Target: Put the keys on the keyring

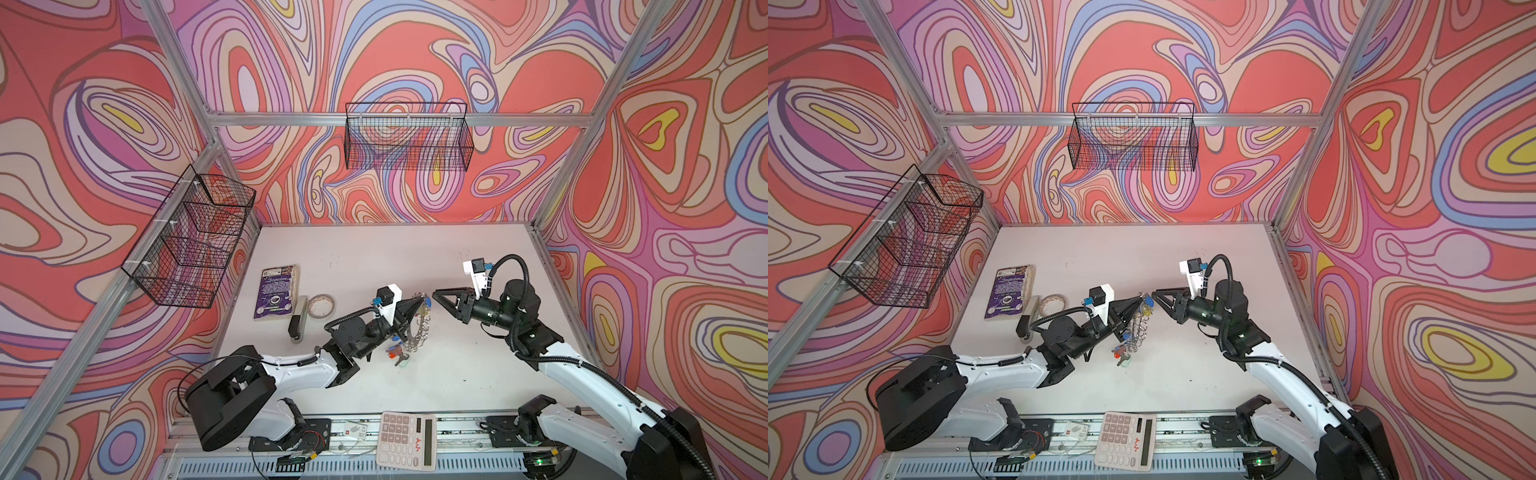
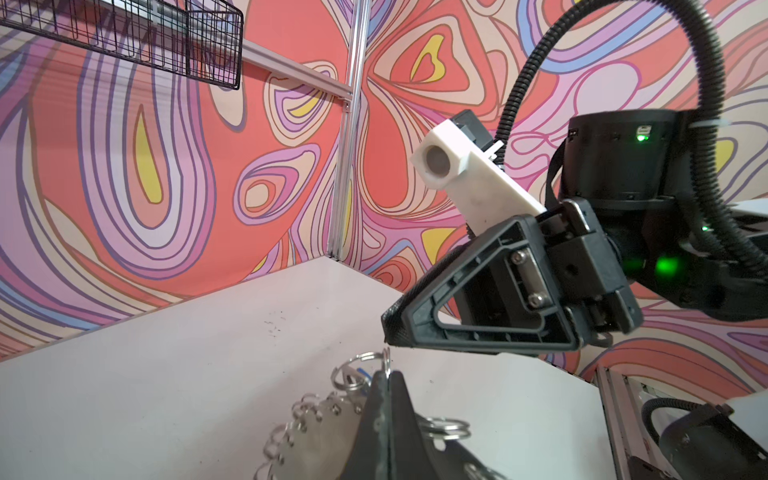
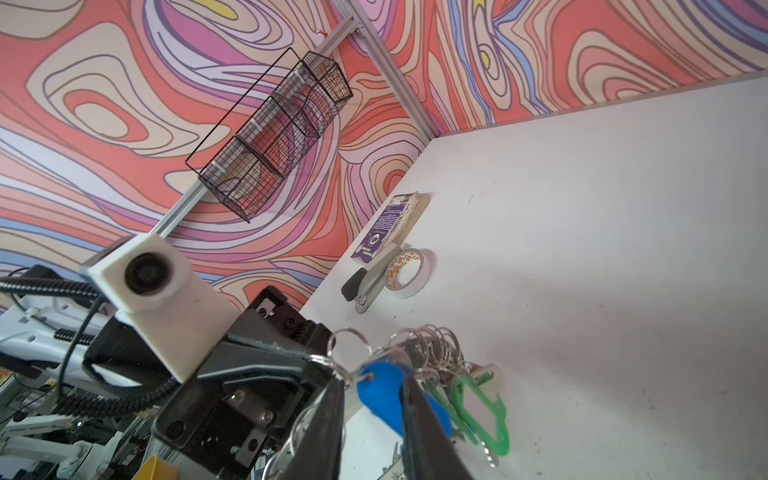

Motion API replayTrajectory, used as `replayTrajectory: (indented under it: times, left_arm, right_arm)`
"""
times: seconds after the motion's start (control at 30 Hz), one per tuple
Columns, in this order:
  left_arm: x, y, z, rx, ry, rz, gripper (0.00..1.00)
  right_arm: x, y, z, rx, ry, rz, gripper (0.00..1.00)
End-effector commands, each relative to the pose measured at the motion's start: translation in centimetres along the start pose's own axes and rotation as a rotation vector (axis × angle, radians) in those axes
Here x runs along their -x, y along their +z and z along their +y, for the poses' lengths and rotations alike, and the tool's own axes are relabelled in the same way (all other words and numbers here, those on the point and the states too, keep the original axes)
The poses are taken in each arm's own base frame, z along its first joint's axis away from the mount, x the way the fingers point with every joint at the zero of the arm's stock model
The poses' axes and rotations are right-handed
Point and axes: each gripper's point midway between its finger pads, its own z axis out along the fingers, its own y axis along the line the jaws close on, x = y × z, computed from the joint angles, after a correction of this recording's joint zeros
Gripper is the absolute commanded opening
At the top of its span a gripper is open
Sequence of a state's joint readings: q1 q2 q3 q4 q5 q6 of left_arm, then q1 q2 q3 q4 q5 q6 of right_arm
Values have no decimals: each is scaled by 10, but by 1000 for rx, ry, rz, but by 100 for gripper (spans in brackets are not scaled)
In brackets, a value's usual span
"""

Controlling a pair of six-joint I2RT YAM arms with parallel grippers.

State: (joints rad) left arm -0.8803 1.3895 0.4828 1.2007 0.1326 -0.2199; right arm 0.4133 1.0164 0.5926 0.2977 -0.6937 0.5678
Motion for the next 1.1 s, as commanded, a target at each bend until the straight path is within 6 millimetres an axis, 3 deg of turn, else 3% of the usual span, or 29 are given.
replayTrajectory:
  times: [0.0, 0.27, 0.6, 0.8, 1.0, 1.07]
  left_arm:
    - [57, 6, -16, -86, -33, -172, 0]
    - [55, 3, -19, -108, -50, -164, 0]
    - [56, 9, -18, -136, -96, -156, 0]
    - [45, 8, -17, -157, -133, -119, 0]
    - [45, 2, -12, -144, -152, -118, 0]
    - [31, -5, -9, -135, -161, -83, 0]
  right_arm:
    - [6, 0, 22, 120, -63, -7, 27]
    - [-3, 7, 28, 224, -41, 26, 27]
    - [-7, 9, 25, 230, -42, 44, 22]
    - [-8, 8, 26, 245, -31, 32, 16]
    - [-8, 2, 36, 294, -27, 16, 20]
    - [-5, -1, 38, 302, -28, 2, 21]
